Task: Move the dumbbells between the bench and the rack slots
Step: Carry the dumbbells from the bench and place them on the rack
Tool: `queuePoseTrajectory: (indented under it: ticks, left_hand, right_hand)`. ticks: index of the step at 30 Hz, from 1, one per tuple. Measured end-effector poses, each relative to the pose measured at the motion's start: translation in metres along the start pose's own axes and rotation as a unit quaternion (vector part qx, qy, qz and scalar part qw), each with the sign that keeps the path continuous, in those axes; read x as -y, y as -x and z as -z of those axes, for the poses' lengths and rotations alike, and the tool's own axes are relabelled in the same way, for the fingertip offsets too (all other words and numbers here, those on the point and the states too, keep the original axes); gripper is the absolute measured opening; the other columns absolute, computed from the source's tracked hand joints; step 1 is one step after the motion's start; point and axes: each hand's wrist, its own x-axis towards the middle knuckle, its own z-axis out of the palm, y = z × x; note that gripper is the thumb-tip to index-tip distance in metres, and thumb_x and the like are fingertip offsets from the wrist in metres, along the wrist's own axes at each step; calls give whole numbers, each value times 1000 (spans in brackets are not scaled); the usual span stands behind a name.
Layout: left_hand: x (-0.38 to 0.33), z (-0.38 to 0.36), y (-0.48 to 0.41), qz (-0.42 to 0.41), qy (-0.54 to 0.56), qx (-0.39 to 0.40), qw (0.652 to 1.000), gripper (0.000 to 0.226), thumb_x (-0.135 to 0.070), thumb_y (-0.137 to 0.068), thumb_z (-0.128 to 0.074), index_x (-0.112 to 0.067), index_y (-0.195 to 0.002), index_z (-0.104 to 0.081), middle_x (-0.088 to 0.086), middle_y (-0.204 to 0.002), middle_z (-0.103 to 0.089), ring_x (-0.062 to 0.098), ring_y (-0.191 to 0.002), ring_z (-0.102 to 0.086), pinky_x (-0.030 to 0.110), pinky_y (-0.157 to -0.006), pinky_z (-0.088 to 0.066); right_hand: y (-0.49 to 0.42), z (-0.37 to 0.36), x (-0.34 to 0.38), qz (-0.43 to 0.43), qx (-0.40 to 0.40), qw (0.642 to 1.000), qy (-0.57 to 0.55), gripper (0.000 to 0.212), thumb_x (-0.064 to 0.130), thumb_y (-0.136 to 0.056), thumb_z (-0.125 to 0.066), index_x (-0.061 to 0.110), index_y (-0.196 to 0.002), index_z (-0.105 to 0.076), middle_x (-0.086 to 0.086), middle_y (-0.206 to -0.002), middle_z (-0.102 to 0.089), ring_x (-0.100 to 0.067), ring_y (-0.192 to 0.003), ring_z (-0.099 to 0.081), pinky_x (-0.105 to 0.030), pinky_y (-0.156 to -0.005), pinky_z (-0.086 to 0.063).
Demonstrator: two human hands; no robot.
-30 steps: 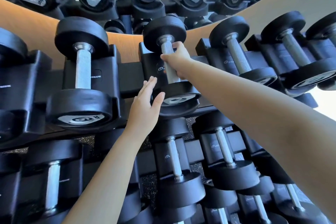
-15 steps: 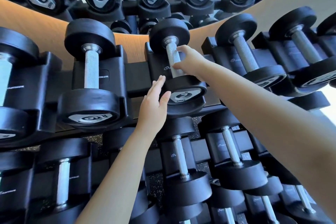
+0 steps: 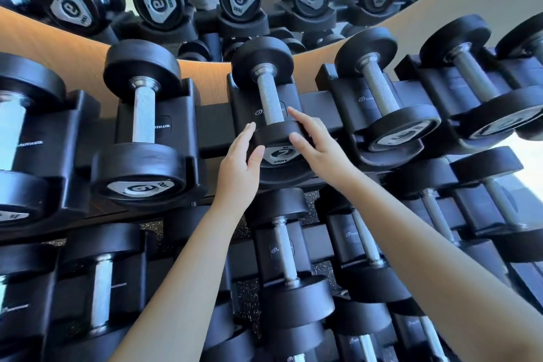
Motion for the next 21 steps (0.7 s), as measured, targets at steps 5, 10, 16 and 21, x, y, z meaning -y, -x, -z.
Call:
queuePoseTrajectory:
  ticks: [5,10,16,21]
  left_hand:
    - [-1,-3,1,13,-3,-20,1000,41,-17,-96,-44,-19,-137,-39,-1,-141,-41,1,-122,-33,8,-96,-21]
    - [-1,-2,0,17,-2,-27,999,39,-17,-96,-45,-18,-135,-42,1,-140,-43,8,-126,-37,13,-99,-25]
    - [0,-3,-1,9,-15,-39,999,38,-16,-95,-46,-19,-133,-45,0,-137,-46,1,-114,-37,11,-94,-25]
    - [1,-7,0,1,-23,-47,999,39,-17,-96,-44,-20,-134,-42,-3,-139,-43,7,-124,-38,4,-94,-24]
  right_hand:
    - [1,-7,-4,26,-47,999,2,44,16,-95,-48,17,-139,-39,-1,-109,-46,-11,-110,-43,-5,-92,-27]
    - [1,-7,-4,32,-60,998,18,43,17,-95,-49,18,-137,-42,-1,-105,-49,-11,-99,-44,0,-86,-26]
    - [1,-7,-4,45,-78,996,17,41,14,-93,-53,16,-133,-48,4,-96,-49,4,-87,-45,2,-81,-28]
    - [1,-9,-8,53,-81,995,-2,42,15,-94,-52,18,-135,-45,1,-103,-51,6,-95,-45,0,-86,-29]
